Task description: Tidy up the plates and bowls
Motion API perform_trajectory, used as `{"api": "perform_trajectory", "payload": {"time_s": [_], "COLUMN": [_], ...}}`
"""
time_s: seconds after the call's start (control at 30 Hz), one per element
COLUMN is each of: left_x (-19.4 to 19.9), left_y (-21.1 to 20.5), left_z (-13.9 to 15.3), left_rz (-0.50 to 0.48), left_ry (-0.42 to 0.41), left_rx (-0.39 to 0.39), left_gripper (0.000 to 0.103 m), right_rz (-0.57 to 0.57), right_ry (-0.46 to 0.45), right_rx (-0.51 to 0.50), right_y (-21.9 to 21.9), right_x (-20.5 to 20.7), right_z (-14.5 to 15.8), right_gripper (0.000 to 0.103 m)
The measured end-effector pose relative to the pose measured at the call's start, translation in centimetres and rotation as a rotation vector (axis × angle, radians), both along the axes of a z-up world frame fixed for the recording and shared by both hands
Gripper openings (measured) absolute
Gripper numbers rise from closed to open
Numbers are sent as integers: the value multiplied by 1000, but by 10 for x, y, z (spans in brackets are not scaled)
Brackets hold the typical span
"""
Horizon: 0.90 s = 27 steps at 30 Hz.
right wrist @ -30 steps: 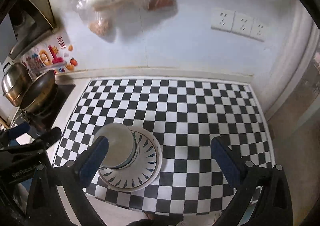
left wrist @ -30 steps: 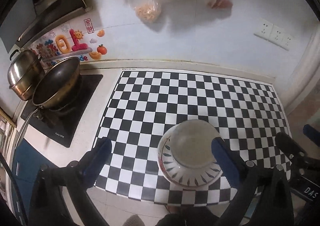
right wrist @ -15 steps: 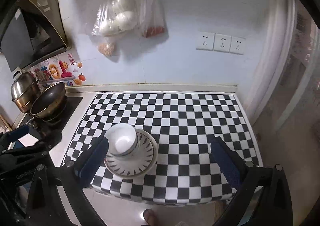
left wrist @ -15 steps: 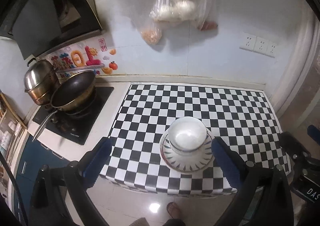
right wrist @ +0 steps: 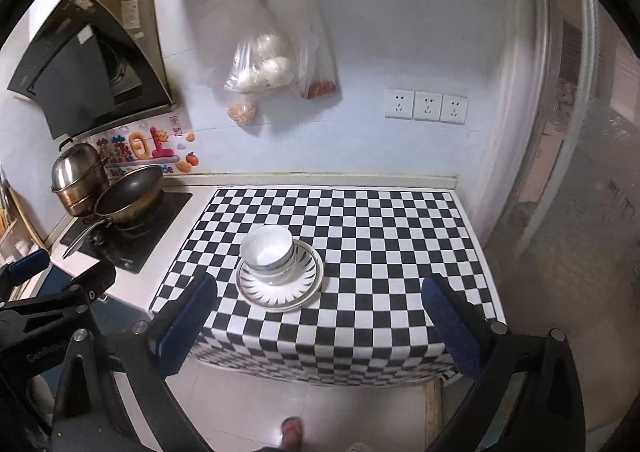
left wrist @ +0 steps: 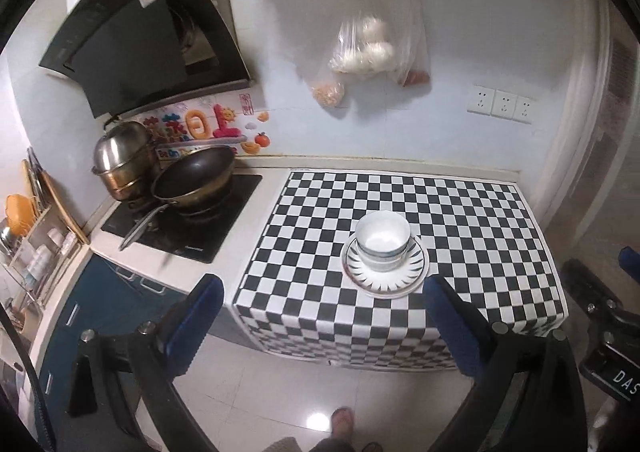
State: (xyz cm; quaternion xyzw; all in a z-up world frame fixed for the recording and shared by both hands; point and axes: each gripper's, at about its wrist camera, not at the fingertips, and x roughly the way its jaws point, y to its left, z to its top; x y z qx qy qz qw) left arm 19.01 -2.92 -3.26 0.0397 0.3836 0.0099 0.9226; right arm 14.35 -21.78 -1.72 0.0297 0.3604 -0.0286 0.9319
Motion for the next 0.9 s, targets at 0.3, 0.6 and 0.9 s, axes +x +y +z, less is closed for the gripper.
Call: {"api": "perform_trajectory", "payload": {"time_s": [0.3,0.6,0.9], "left_x": [-66,-95,-112], "left_y": [28,50,68], "left_z": [31,33,37], "left_rz": [-10,-75,-90], "left_ry": [-67,-60,-86], "left_rx": [-15,-32,-23], "left_gripper": [102,102,102], "right_rz": [-43,-97,-145], "right_ry": [-27,-58,-71], "right_rx": [-4,-43,-44], "right_y": [24,55,69], "right_x": [-79,-138,-157], "right_z": [34,56,61], "right_gripper": [103,103,103]}}
